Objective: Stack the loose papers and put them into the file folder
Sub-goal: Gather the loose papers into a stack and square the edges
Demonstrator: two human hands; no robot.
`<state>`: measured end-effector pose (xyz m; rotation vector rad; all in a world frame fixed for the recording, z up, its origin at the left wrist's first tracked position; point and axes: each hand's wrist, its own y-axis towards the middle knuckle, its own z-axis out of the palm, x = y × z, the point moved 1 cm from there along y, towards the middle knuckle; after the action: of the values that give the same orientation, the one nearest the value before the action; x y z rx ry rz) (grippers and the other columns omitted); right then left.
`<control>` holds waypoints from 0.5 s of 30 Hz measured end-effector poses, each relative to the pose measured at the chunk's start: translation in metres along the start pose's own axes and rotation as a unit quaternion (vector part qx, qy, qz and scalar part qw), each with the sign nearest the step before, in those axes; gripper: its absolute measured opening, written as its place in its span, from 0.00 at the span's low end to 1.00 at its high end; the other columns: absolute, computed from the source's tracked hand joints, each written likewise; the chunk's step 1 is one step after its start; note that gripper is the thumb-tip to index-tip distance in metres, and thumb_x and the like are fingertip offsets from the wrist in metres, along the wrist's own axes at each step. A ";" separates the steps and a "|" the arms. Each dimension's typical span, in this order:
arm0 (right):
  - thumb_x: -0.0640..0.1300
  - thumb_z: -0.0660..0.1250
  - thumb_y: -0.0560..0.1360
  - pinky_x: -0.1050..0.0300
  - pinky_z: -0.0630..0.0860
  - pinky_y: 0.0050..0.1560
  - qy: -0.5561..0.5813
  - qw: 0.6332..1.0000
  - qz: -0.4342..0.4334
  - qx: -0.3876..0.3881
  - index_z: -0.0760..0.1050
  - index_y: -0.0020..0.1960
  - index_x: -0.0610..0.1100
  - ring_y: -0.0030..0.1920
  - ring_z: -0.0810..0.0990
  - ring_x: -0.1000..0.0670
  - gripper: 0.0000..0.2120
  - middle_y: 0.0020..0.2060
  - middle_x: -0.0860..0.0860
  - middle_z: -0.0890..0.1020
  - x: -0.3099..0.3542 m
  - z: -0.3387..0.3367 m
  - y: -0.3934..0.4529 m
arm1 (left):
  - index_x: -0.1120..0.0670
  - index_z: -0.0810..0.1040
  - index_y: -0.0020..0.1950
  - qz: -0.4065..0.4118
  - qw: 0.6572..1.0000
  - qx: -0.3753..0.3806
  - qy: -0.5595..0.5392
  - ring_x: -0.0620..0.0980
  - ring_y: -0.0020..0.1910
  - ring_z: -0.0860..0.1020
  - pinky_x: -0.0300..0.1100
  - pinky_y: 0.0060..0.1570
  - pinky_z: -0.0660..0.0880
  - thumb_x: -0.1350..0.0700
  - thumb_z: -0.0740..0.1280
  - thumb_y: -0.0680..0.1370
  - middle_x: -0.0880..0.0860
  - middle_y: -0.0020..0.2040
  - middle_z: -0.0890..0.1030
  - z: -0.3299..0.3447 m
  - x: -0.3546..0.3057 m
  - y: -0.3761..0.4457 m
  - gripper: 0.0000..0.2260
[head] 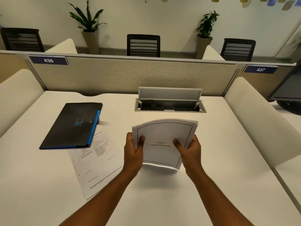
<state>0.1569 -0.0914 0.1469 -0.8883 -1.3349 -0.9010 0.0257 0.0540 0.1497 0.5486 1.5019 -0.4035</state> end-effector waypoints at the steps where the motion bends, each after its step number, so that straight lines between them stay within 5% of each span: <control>1: 0.37 0.76 0.72 0.59 0.83 0.46 0.001 1.000 0.000 0.003 0.73 0.61 0.50 0.53 0.83 0.50 0.22 0.54 0.51 0.83 0.001 -0.001 0.001 | 0.39 0.66 0.56 0.000 1.000 0.002 0.003 0.43 0.53 0.78 0.34 0.45 0.79 0.46 0.62 0.77 0.41 0.54 0.76 0.000 0.000 0.000 0.10; 4: 0.37 0.76 0.73 0.56 0.83 0.49 -0.025 0.999 0.018 0.017 0.74 0.64 0.46 0.54 0.83 0.49 0.22 0.54 0.50 0.83 -0.005 0.001 0.002 | 0.38 0.67 0.55 0.001 0.999 0.031 0.026 0.42 0.54 0.78 0.37 0.46 0.79 0.50 0.63 0.79 0.41 0.53 0.77 0.000 0.008 -0.001 0.09; 7: 0.38 0.74 0.75 0.50 0.82 0.51 -0.034 0.999 0.033 -0.008 0.78 0.54 0.50 0.52 0.84 0.44 0.11 0.50 0.50 0.85 -0.009 0.002 0.005 | 0.41 0.67 0.56 -0.002 0.999 0.018 0.037 0.44 0.56 0.78 0.36 0.49 0.78 0.48 0.63 0.78 0.42 0.54 0.77 0.000 0.011 0.000 0.08; 11: 0.34 0.74 0.74 0.49 0.81 0.53 0.038 0.996 0.063 -0.041 0.78 0.51 0.50 0.52 0.84 0.45 0.13 0.49 0.50 0.86 -0.009 -0.001 0.011 | 0.48 0.61 0.69 -0.025 0.996 -0.035 0.079 0.45 0.65 0.70 0.41 0.59 0.74 0.47 0.71 0.73 0.47 0.67 0.69 -0.006 0.020 0.004 0.29; 15: 0.32 0.74 0.72 0.38 0.77 0.62 0.170 0.972 0.147 -0.070 0.79 0.58 0.46 0.57 0.83 0.40 0.18 0.53 0.47 0.86 -0.018 -0.005 0.012 | 0.51 0.57 0.74 -0.183 0.973 -0.125 0.061 0.54 0.69 0.67 0.51 0.64 0.71 0.48 0.77 0.68 0.53 0.71 0.64 -0.021 0.043 0.003 0.41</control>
<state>0.1689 -0.0905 0.1282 -0.9612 -0.8288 -0.8736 0.0120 0.0714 0.1075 0.0948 1.7477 -0.4621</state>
